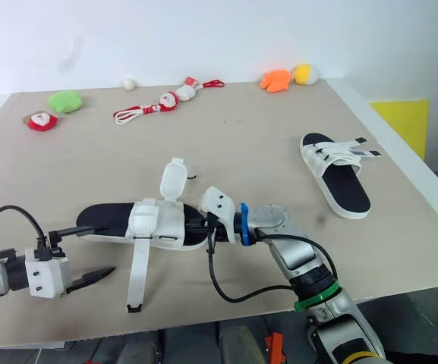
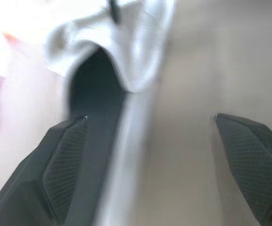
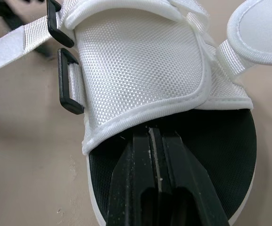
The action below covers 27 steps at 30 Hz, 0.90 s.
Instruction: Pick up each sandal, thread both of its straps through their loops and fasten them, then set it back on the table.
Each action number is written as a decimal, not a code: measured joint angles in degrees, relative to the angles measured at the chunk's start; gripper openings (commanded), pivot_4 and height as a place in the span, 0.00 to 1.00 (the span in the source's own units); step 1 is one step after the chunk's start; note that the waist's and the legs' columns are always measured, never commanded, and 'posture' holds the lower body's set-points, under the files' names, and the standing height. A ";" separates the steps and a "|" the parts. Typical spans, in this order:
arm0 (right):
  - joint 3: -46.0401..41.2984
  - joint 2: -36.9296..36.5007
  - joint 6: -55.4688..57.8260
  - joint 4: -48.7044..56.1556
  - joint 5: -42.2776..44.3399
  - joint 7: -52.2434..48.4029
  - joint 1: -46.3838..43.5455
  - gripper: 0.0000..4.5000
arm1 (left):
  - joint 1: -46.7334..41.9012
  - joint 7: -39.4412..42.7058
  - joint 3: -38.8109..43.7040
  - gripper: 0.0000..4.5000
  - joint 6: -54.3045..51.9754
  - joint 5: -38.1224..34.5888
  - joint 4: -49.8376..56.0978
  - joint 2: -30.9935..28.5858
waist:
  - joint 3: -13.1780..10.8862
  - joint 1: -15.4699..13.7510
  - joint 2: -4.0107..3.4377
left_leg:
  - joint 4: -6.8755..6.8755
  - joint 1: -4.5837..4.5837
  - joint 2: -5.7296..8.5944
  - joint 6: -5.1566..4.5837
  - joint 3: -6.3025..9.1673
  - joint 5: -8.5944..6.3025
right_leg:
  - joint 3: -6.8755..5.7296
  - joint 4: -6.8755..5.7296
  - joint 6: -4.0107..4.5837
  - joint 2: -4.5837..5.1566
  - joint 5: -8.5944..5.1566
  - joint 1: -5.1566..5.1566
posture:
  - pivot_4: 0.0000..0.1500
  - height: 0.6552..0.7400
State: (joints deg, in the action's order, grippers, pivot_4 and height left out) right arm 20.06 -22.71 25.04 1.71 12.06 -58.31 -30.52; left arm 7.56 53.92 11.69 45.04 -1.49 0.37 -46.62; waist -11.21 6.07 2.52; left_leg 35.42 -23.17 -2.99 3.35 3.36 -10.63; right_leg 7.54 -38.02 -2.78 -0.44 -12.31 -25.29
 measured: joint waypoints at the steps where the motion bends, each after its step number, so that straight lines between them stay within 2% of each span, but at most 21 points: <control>1: 0.00 0.01 -0.09 0.00 0.00 -0.16 0.00 0.00 | -0.67 -0.94 -0.26 0.98 5.32 1.72 -2.17 -0.03 | 0.00 0.00 0.00 | -0.03 0.00 -0.02 0.04 -0.01 -0.03 | 0.00 0.00 -0.01 -0.01 0.00 0.00 | 1.00 1.00; 5: 0.00 0.06 -0.44 -0.05 -0.04 -0.27 -0.01 0.00 | -1.67 -3.82 -2.53 0.98 18.63 5.78 -5.64 -0.09 | 0.00 -0.01 0.00 | -0.06 0.00 -0.04 0.08 -0.02 -0.06 | 0.00 0.00 -0.01 -0.02 0.00 -0.01 | 1.00 1.00; 10: 0.01 0.22 -0.42 -0.74 -0.08 -0.23 -0.44 0.00 | -2.01 -7.41 -7.15 0.98 27.81 8.75 -5.80 -0.40 | 0.00 -0.01 0.00 | -0.03 0.01 -0.04 0.07 -0.04 -0.05 | 0.06 0.00 -0.10 -0.02 0.05 0.00 | 1.00 1.00; 15: 0.01 0.32 -0.35 -0.77 -0.08 -0.08 -0.45 0.00 | -3.00 -9.31 -8.52 0.98 28.87 10.22 -4.99 -1.40 | 0.00 -0.01 0.00 | -0.02 0.04 -0.04 0.06 -0.07 -0.04 | 0.10 0.00 -0.12 -0.04 0.06 0.01 | 1.00 1.00; 18: 0.00 0.49 -0.14 -0.70 -0.06 0.02 -0.44 0.00 | -4.59 -10.80 -12.57 0.98 28.60 11.14 -2.24 -1.56 | 0.00 0.01 0.00 | -0.02 0.04 -0.04 0.07 -0.09 -0.04 | 0.13 0.00 -0.13 -0.05 0.07 0.02 | 1.00 1.00; 27: 0.00 0.53 0.23 -0.60 -0.05 0.28 -0.44 0.00 | -4.87 -12.38 -17.46 0.98 23.16 11.71 4.28 -3.67 | 0.00 0.01 0.00 | -0.02 0.07 -0.09 0.07 -0.09 -0.04 | 0.15 -0.01 -0.14 -0.11 0.07 0.03 | 1.00 1.00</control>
State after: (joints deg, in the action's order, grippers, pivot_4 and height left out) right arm 20.06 -22.18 25.27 1.12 12.00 -58.03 -30.96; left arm 2.68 41.54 -5.77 68.21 10.22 4.64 -50.29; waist -11.21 6.08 2.52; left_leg 35.40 -23.10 -3.09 3.42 3.26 -10.68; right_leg 7.69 -38.03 -2.93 -0.56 -12.23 -25.25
